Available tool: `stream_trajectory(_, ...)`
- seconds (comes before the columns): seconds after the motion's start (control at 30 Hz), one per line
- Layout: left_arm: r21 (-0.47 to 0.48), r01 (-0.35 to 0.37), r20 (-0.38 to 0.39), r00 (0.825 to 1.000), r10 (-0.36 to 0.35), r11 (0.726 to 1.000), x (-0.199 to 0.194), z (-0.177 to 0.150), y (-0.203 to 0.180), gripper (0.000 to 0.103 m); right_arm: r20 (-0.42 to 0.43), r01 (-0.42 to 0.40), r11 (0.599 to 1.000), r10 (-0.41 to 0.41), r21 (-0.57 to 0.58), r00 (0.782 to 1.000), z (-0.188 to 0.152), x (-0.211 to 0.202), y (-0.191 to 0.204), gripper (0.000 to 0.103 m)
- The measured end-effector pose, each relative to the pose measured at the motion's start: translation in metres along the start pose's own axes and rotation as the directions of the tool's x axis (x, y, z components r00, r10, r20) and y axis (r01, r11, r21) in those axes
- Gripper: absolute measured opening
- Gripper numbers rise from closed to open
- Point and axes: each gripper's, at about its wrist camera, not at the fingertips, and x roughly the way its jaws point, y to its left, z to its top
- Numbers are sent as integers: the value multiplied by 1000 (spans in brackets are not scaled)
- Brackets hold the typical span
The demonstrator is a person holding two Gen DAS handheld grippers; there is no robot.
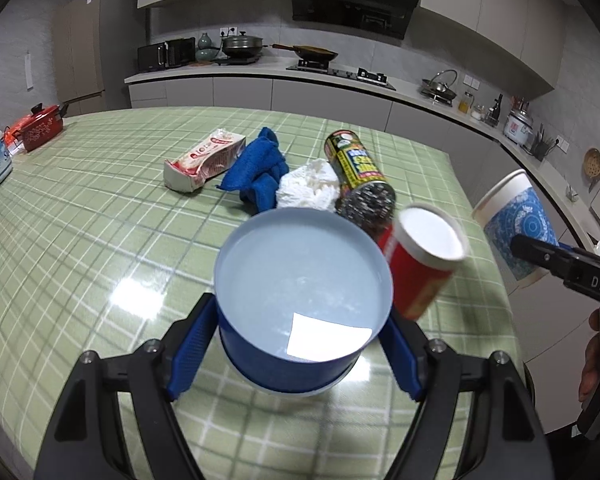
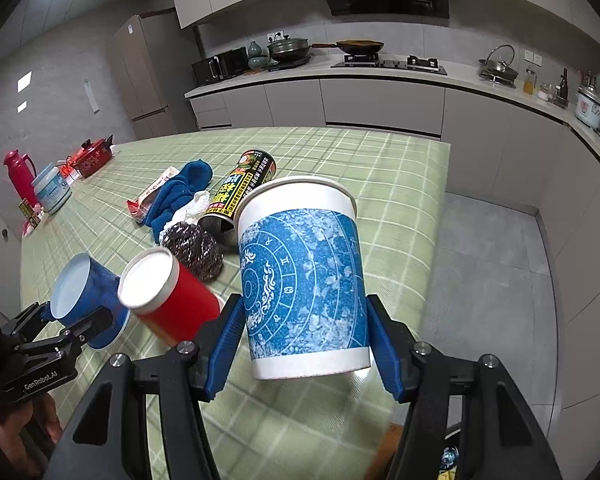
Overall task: Collect trash
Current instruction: 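Grasp the blue paper cup with the left tool while the right tool grasps the blue-patterned white cup, then carry the blue cup and patterned cup with both tools over the black bin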
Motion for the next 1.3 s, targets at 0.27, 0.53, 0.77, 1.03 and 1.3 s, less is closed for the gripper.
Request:
stream_trajectory(0.27, 28, 22, 13, 1000, -22, 999, -22, -17, -30, 79, 16, 22, 1000, -23, 13, 1000, -27, -41, -21, 62)
stream_trajectory(0.53, 85, 81, 9, 997, -82, 993, -35, -34, -82, 79, 19, 70, 996, -71, 54, 997, -62, -84, -58, 62)
stream_trajectory(0.77, 145, 148, -4, 989, -149, 978, -39, -46, -135, 79, 18, 129, 985, -132, 115, 991, -95, -122, -101, 62)
stream_trajectory(1.03, 199, 217, -37, 976, -214, 956, -39, -62, -195, 79, 15, 183, 968, -188, 169, 982, -123, -159, -149, 62)
stream_trajectory(1.3, 250, 273, -86, 962, -259, 929, -33, -84, -256, 79, 0, 213, 955, -218, 205, 976, -148, -180, -188, 62)
